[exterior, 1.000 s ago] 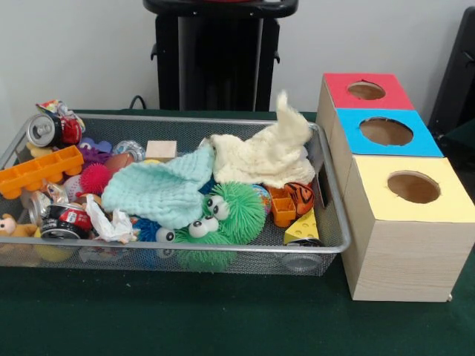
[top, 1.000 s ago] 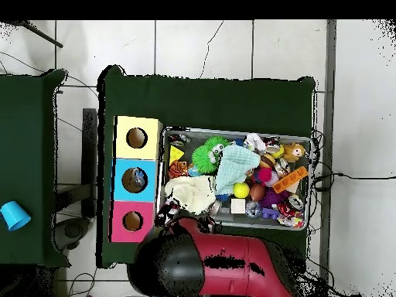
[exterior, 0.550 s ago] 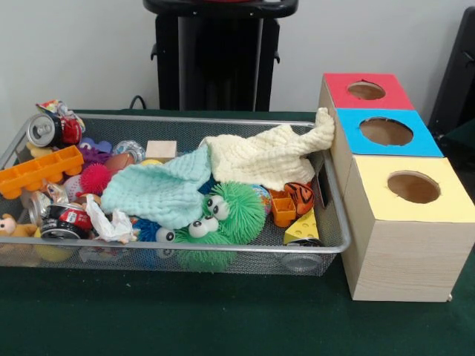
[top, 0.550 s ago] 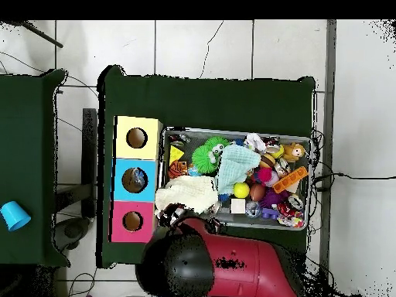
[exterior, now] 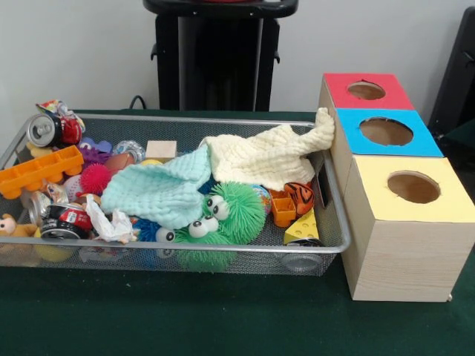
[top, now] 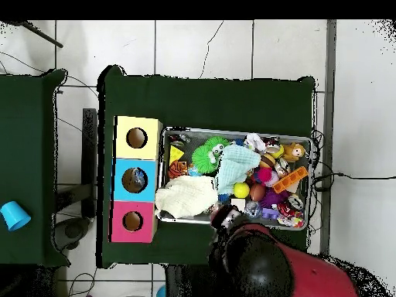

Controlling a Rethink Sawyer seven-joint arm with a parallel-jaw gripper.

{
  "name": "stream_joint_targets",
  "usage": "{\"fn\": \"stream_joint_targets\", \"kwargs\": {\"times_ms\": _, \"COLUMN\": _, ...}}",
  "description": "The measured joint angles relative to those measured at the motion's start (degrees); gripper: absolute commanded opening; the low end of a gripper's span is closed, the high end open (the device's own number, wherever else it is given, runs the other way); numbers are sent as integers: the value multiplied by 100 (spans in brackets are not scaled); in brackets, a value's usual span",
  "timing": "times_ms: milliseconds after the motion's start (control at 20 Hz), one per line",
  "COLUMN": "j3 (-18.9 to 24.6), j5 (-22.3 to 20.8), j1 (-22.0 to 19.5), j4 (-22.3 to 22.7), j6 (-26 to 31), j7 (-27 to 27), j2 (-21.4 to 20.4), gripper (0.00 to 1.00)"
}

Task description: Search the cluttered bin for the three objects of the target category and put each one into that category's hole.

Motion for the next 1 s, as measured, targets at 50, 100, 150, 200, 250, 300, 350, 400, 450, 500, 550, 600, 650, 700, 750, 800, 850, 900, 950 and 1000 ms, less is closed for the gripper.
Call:
{"fn": "stream_joint_targets", "kwargs": {"times_ms": 50, "j3": 15, "j5": 8, "j1": -125, "j4": 21, "j6": -18, "j7": -34, "j2": -8, "gripper": 100}}
{"fn": "stream_joint_targets", "kwargs": {"times_ms": 100, "j3": 46, "j5": 18, "j1": -337, "j4": 61, "j6": -52, "j7": -98, "j2": -19, "gripper": 100}}
{"fn": "stream_joint_targets", "kwargs": {"times_ms": 150, "j3": 83, "j5": 25, "j1": -546, "j4": 108, "j6": -91, "j7": -180, "j2": -28, "gripper": 100}}
{"fn": "stream_joint_targets", "kwargs": {"times_ms": 200, "j3": 155, "j5": 25, "j1": -899, "j4": 200, "j6": -168, "j7": -362, "j2": -34, "gripper": 100}}
{"fn": "stream_joint_targets", "kwargs": {"times_ms": 250, "j3": 197, "j5": 26, "j1": -1075, "j4": 248, "j6": -216, "j7": -474, "j2": -34, "gripper": 100}}
{"fn": "stream_joint_targets", "kwargs": {"times_ms": 300, "j3": 252, "j5": 26, "j1": -1236, "j4": 294, "j6": -275, "j7": -600, "j2": -34, "gripper": 100}}
{"fn": "stream_joint_targets", "kwargs": {"times_ms": 350, "j3": 307, "j5": 27, "j1": -1398, "j4": 340, "j6": -335, "j7": -726, "j2": -34, "gripper": 100}}
{"fn": "stream_joint_targets", "kwargs": {"times_ms": 400, "j3": 347, "j5": 28, "j1": -1490, "j4": 370, "j6": -380, "j7": -814, "j2": -34, "gripper": 100}}
{"fn": "stream_joint_targets", "kwargs": {"times_ms": 450, "j3": 378, "j5": 28, "j1": -1551, "j4": 394, "j6": -413, "j7": -876, "j2": -34, "gripper": 100}}
{"fn": "stream_joint_targets", "kwargs": {"times_ms": 500, "j3": 459, "j5": 25, "j1": -1682, "j4": 467, "j6": -508, "j7": -1020, "j2": -35, "gripper": 100}}
{"fn": "stream_joint_targets", "kwargs": {"times_ms": 550, "j3": 498, "j5": 25, "j1": -1730, "j4": 508, "j6": -559, "j7": -1073, "j2": -34, "gripper": 100}}
{"fn": "stream_joint_targets", "kwargs": {"times_ms": 600, "j3": 526, "j5": 24, "j1": -1759, "j4": 537, "j6": -596, "j7": -1107, "j2": -32, "gripper": 100}}
{"fn": "stream_joint_targets", "kwargs": {"times_ms": 650, "j3": 575, "j5": 24, "j1": -1800, "j4": 581, "j6": -660, "j7": -1151, "j2": -25, "gripper": 100}}
{"fn": "stream_joint_targets", "kwargs": {"times_ms": 700, "j3": 607, "j5": 22, "j1": -1821, "j4": 604, "j6": -696, "j7": -1170, "j2": -18, "gripper": 100}}
{"fn": "stream_joint_targets", "kwargs": {"times_ms": 750, "j3": 688, "j5": -2, "j1": -1863, "j4": 650, "j6": -816, "j7": -1191, "j2": 22, "gripper": 100}}
{"fn": "stream_joint_targets", "kwargs": {"times_ms": 800, "j3": 732, "j5": -52, "j1": -1882, "j4": 668, "j6": -902, "j7": -1191, "j2": 61, "gripper": 100}}
{"fn": "stream_joint_targets", "kwargs": {"times_ms": 850, "j3": 775, "j5": -127, "j1": -1904, "j4": 681, "j6": -1010, "j7": -1191, "j2": 110, "gripper": 100}}
{"fn": "stream_joint_targets", "kwargs": {"times_ms": 900, "j3": 793, "j5": -168, "j1": -1913, "j4": 684, "j6": -1058, "j7": -1191, "j2": 133, "gripper": 100}}
{"fn": "stream_joint_targets", "kwargs": {"times_ms": 950, "j3": 836, "j5": -278, "j1": -1940, "j4": 691, "j6": -1186, "j7": -1191, "j2": 200, "gripper": 100}}
{"fn": "stream_joint_targets", "kwargs": {"times_ms": 1000, "j3": 899, "j5": -525, "j1": -2000, "j4": 702, "j6": -1464, "j7": -1191, "j2": 343, "gripper": 100}}
